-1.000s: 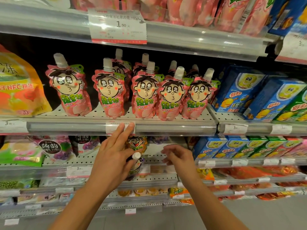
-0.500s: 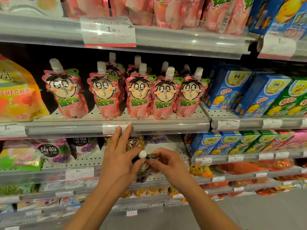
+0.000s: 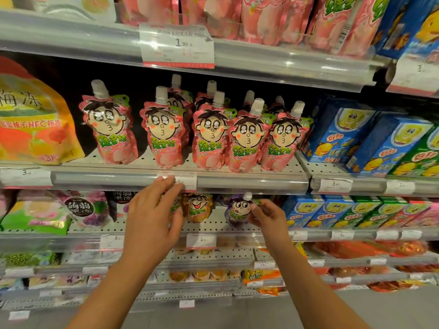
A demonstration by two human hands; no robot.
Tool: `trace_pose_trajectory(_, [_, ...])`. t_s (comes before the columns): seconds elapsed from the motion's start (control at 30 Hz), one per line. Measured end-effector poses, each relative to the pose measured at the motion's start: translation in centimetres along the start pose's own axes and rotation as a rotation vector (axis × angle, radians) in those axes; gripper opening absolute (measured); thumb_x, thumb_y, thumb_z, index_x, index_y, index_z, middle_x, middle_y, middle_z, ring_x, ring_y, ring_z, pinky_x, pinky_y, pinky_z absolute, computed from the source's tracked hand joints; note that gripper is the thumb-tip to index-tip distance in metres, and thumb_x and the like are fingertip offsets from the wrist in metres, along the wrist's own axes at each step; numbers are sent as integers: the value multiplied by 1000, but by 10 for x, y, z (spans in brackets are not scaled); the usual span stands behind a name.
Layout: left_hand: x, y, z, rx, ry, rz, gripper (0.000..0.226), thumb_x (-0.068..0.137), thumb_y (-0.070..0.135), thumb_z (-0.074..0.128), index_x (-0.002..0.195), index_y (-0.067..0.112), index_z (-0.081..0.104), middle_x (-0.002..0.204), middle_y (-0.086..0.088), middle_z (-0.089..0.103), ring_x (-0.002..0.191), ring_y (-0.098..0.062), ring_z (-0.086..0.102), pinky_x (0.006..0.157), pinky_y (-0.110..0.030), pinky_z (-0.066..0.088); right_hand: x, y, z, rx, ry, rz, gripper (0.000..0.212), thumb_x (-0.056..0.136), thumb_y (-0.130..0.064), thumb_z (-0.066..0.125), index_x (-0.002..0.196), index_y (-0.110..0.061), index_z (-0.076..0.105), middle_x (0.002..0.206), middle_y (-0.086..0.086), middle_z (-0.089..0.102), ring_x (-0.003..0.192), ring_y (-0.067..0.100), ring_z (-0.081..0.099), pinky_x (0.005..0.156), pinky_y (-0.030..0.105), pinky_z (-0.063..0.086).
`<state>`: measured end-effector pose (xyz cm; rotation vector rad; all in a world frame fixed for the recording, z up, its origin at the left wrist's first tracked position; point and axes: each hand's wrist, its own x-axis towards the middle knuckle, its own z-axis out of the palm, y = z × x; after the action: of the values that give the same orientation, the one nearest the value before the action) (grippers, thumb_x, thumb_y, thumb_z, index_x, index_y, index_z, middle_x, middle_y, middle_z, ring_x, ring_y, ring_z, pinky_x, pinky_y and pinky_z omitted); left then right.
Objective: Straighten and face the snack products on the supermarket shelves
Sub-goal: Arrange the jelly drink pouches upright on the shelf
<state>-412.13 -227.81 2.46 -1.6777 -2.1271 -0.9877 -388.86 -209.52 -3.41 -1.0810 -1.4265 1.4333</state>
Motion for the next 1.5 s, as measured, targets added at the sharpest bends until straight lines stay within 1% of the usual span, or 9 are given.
trace_pose_trajectory(0.47, [-2, -5, 6, 105, 57, 59, 59, 89, 25, 53, 146, 12, 53, 147, -7, 52, 138, -30, 45, 104, -46, 35, 44, 16, 27, 126, -15, 75, 19, 95, 10, 58, 94, -5, 68, 83, 9, 70, 66, 22, 60, 55, 31, 53])
trace_pose_trajectory(0.73, [-2, -6, 10, 126, 71, 82, 59, 89, 26, 50, 146, 12, 54, 147, -7, 52, 139, -30, 46, 105, -48, 38, 18, 8, 11, -192, -55, 64, 31, 94, -13, 69, 122, -26, 62, 114, 4, 71, 91, 20, 72, 76, 37, 59])
trace_pose_trajectory(0.83, [-3, -6, 11, 108, 67, 81, 60, 88, 26, 51, 146, 12, 53, 148, -7, 52, 140, -29, 44, 105, -49, 39, -15, -1, 4, -606, 49, -162, 33, 94, -14, 68, 122, -30, 61, 111, -9, 69, 83, 3, 67, 71, 30, 54])
trace_pose_trajectory(0.93, [-3, -7, 11, 95, 58, 67, 60, 88, 26, 52, 147, 13, 53, 149, -5, 51, 142, -27, 43, 107, -48, 39, -47, -21, 9, -699, 20, -526, 18, 95, -14, 65, 103, -29, 70, 91, -16, 71, 72, 2, 67, 61, 29, 57])
trace_pose_trajectory(1.07, [-1, -4, 5, 28, 37, 49, 54, 91, 27, 51, 143, 16, 56, 146, -2, 52, 139, -26, 45, 106, -48, 41, -48, -53, 25, -907, 112, -927, 31, 92, -18, 58, 119, -11, 72, 122, 3, 68, 112, 20, 62, 93, 35, 55])
trace_pose_trajectory(1.13, [3, -4, -2, -77, 55, 2, 48, 93, 29, 48, 138, 18, 61, 140, 2, 55, 132, -23, 49, 104, -47, 43, -41, -66, 32, -989, 95, -940, 42, 88, -13, 61, 129, -8, 67, 133, 8, 63, 125, 28, 55, 107, 44, 46])
trace_pose_trajectory(1.27, [20, -11, -26, -194, 273, -136, 39, 92, 23, 53, 129, 16, 65, 127, 3, 59, 121, -21, 52, 101, -45, 45, -38, -64, 38, -1093, 54, -886, 47, 85, -10, 61, 132, -11, 66, 137, 9, 60, 126, 32, 54, 106, 55, 45])
trace_pose_trajectory(1.4, [42, -30, -54, -303, 453, -399, 46, 96, 19, 61, 140, 22, 47, 134, 3, 47, 126, -20, 47, 103, -42, 44, -39, -59, 37, -1091, 52, -859, 48, 77, -3, 76, 124, -13, 71, 139, 9, 59, 129, 33, 51, 108, 57, 45])
trace_pose_trajectory(1.5, [59, -46, -67, -341, 441, -532, 73, 94, 33, 68, 154, 25, 29, 151, -2, 42, 136, -24, 45, 105, -50, 46, -38, -58, 38, -1066, 62, -850, 49, 73, 0, 79, 120, -14, 73, 137, 10, 60, 126, 34, 53, 104, 59, 47])
